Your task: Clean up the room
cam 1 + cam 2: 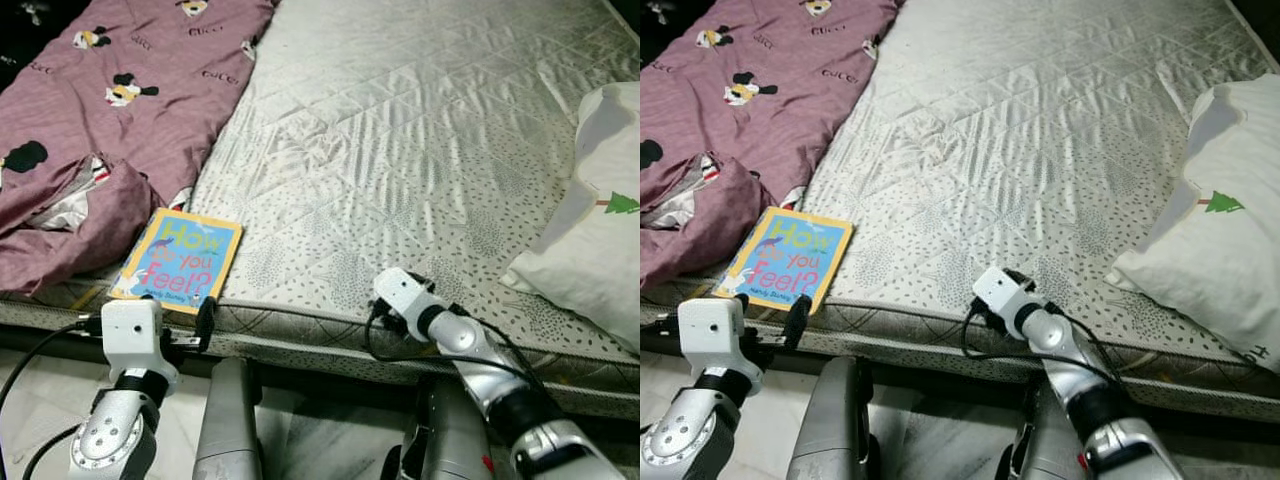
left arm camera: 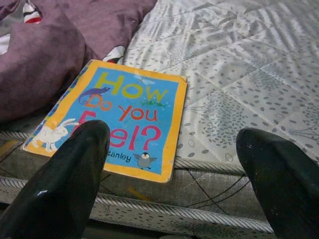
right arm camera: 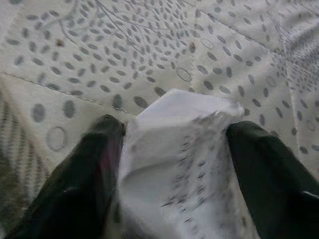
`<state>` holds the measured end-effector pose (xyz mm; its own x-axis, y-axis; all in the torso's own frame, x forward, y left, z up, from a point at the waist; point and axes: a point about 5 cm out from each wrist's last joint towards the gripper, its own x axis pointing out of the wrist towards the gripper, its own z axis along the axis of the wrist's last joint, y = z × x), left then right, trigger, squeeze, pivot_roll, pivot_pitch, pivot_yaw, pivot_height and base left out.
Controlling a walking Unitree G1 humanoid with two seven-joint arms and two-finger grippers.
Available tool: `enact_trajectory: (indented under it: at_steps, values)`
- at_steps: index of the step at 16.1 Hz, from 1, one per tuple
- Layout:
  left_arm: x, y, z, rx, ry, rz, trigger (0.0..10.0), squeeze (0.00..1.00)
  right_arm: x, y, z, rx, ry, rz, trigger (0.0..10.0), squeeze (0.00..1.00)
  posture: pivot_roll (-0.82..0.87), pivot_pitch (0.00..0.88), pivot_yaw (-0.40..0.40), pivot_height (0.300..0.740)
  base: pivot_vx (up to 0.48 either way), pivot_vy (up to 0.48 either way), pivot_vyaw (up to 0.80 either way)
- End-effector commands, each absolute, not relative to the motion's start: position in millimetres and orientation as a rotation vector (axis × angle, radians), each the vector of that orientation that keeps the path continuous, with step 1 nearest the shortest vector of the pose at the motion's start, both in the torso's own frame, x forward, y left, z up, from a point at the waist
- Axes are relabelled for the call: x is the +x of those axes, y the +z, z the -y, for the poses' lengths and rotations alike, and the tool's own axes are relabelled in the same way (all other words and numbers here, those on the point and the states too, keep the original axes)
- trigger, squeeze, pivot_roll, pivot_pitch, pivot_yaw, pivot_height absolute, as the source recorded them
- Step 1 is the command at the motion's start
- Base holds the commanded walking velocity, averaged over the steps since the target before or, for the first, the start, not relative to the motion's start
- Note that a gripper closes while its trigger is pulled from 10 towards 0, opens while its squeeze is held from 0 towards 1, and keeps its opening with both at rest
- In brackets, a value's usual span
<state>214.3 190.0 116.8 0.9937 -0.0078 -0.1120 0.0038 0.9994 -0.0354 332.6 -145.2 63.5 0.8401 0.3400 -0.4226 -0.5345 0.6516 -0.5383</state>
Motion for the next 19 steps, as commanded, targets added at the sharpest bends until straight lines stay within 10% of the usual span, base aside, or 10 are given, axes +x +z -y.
enact_trajectory:
  at_steps: [1, 19]
  values:
    - [213, 118, -195, -0.021, 0.004, -0.118, 10.0, 0.00, 335, 62, 151, -0.726, 0.492, -0.302, 0.0, 0.00, 0.18, 0.201, 0.020, 0.540, 0.000, 0.000, 0.00]
    - [253, 119, -165, -0.053, -0.233, -0.047, 10.0, 0.00, 353, 71, 169, -0.653, 0.342, -0.292, 0.0, 0.00, 0.12, 0.000, 0.018, 0.540, 0.000, 0.000, 0.00]
